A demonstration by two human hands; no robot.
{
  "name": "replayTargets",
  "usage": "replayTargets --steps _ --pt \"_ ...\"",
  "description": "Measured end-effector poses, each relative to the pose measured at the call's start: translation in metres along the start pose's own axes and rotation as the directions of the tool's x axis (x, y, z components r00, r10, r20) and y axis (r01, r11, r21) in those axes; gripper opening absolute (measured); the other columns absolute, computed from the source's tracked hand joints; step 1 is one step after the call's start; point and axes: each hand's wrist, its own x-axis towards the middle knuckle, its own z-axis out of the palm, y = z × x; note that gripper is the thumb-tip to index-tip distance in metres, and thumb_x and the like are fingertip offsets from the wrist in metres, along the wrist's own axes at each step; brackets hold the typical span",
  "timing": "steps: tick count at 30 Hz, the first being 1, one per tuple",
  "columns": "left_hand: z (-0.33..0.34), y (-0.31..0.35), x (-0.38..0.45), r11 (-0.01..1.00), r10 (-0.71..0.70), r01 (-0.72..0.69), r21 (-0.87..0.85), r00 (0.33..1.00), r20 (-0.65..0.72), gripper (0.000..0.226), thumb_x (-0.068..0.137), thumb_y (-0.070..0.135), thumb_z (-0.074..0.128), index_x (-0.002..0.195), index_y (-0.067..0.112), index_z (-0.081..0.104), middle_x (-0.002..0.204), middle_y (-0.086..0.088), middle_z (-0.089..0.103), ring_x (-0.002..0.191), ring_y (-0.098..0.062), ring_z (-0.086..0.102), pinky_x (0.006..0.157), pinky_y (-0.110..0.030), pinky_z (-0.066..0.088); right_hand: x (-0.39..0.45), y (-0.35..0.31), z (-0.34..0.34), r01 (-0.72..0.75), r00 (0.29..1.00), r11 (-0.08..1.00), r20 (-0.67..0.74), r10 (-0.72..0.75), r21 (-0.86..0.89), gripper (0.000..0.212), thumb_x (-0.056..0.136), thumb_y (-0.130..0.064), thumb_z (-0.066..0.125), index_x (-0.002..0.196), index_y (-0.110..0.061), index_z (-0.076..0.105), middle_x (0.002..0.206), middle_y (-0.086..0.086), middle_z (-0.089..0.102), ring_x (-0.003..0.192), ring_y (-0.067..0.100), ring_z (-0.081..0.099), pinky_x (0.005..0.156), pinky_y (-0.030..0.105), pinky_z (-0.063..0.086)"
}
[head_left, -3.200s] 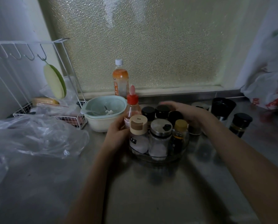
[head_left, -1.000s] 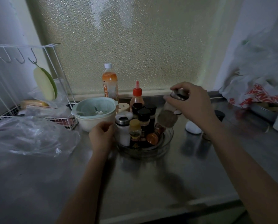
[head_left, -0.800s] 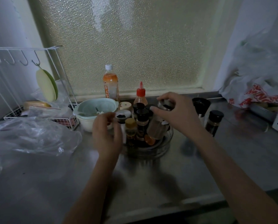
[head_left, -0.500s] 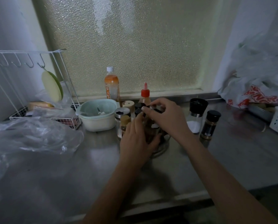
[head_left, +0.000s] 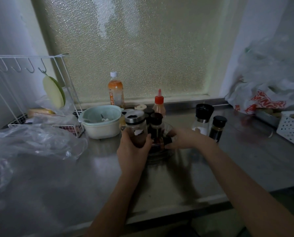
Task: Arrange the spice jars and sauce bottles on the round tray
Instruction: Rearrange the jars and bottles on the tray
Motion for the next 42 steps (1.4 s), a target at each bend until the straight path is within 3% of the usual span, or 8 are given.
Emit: replayTargets --steps 6,9,11,15,23,31,37,42 --pt "-0.002 0.001 -0.003 0.998 0.065 -0.065 -0.012 0.998 0.003 0.046 0.072 0.043 0.07 0.108 0.019 0.054 0.103 0.003 0.069 0.094 -0.017 0.066 0.076 -0.031 0.053 -0.009 -0.012 0.0 0.165 0.985 0.978 -0.07 -0.158 0.125 0.052 0.081 -0.036 0.068 0.127 -0.024 0.047 0.109 -0.008 0.058 0.088 0.009 0.049 0.058 0.013 0.031" --pt "-0.002 0.001 -0.005 0.987 0.159 -0.159 -0.018 0.987 0.021 0.046 0.069 0.051 0.065 0.102 0.02 0.053 0.096 0.005 0.069 0.088 -0.018 0.066 0.076 -0.04 0.054 -0.009 -0.015 0.002 0.17 0.908 0.982 -0.375 -0.187 -0.081 0.044 0.073 -0.049 0.069 0.107 -0.025 0.057 0.101 -0.006 0.062 0.093 0.015 0.056 0.071 0.025 0.035" --pt "-0.002 0.002 -0.006 0.981 0.194 -0.194 -0.012 0.98 0.041 0.048 0.069 0.053 0.063 0.102 0.02 0.053 0.096 0.004 0.069 0.088 -0.017 0.066 0.074 -0.039 0.054 -0.002 -0.018 0.004 0.23 0.872 0.972 -0.452 -0.189 0.038 0.039 0.069 -0.046 0.071 0.1 -0.024 0.061 0.098 -0.002 0.066 0.091 0.017 0.06 0.077 0.034 0.047" --pt "-0.004 0.001 -0.01 0.983 0.185 -0.184 -0.028 0.98 0.068 0.056 0.068 0.055 0.06 0.112 0.021 0.052 0.106 0.005 0.068 0.093 -0.009 0.063 0.074 -0.023 0.049 0.001 -0.037 0.013 0.422 0.846 0.837 -0.485 -0.224 0.35 0.043 0.078 -0.02 0.07 0.117 -0.026 0.055 0.1 -0.006 0.063 0.086 0.003 0.059 0.068 0.008 0.042" --pt "-0.002 -0.001 -0.007 0.992 0.115 -0.111 -0.054 0.989 0.088 0.054 0.072 0.046 0.07 0.115 0.021 0.051 0.109 0.006 0.066 0.096 -0.007 0.062 0.077 -0.023 0.047 -0.007 -0.054 0.032 0.555 0.764 0.712 -0.602 -0.232 0.43 0.035 0.089 0.004 0.047 0.118 -0.01 0.06 0.088 -0.017 0.057 0.074 -0.027 0.05 0.068 -0.005 0.035" --pt "0.006 -0.01 -0.002 0.994 0.078 -0.057 -0.093 0.966 0.247 0.048 0.077 0.038 0.069 0.116 0.021 0.05 0.114 0.004 0.065 0.103 -0.011 0.062 0.088 -0.039 0.054 -0.008 -0.033 0.051 0.489 0.872 0.397 -0.436 -0.222 0.776 0.055 0.08 0.0 0.056 0.131 -0.019 0.049 0.124 -0.001 0.063 0.115 0.008 0.059 0.091 0.025 0.052" --pt "0.012 -0.013 -0.003 0.979 0.185 -0.203 0.005 0.904 0.385 0.055 0.077 0.034 0.071 0.127 0.022 0.05 0.126 0.002 0.06 0.115 -0.013 0.056 0.091 -0.028 0.047 -0.015 -0.03 0.056 0.44 0.803 0.651 -0.595 0.023 0.619 0.049 0.071 -0.027 0.079 0.113 -0.028 0.054 0.098 -0.023 0.06 0.089 -0.012 0.056 0.072 0.0 0.043" --pt "0.01 -0.01 -0.004 0.949 0.254 -0.297 0.106 0.92 0.299 0.04 0.081 0.038 0.066 0.113 0.017 0.056 0.109 -0.001 0.062 0.102 -0.017 0.056 0.079 -0.024 0.041 -0.017 -0.007 0.046 0.37 0.695 0.673 -0.671 0.258 0.641 0.05 0.071 -0.025 0.078 0.114 -0.014 0.055 0.104 -0.007 0.061 0.09 0.006 0.056 0.068 0.009 0.04"
